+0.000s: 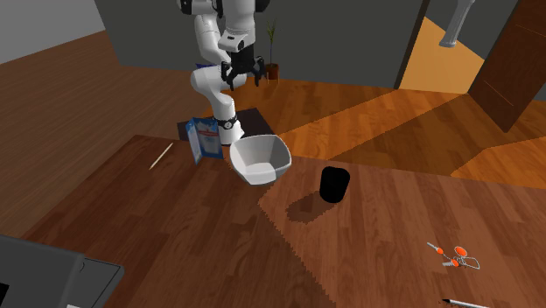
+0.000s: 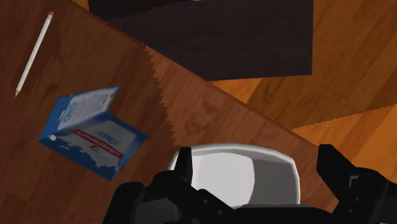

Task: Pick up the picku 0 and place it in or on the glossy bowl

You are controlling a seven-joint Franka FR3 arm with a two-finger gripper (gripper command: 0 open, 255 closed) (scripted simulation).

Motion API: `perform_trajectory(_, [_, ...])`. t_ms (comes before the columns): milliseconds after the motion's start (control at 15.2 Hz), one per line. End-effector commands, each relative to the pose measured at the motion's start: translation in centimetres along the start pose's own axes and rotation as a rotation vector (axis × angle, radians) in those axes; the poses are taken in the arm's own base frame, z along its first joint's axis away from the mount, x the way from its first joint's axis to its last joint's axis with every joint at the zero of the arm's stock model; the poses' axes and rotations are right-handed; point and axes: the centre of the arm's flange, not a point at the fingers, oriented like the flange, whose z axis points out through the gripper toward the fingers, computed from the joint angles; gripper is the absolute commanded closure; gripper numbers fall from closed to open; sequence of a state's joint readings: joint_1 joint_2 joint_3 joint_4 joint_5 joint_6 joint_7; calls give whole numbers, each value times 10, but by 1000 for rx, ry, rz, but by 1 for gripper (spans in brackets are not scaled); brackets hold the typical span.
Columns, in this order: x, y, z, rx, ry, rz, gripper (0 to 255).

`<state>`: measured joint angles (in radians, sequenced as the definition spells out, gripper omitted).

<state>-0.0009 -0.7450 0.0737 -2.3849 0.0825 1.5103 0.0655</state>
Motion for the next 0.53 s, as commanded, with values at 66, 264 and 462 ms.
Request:
perform_trajectory(66, [11,-4,5,13,0,9,0])
perform_trajectory(264, [43,-15,21,52,-1,37,0])
perform_trajectory(462, [75,-26,36,92,-2,66,0])
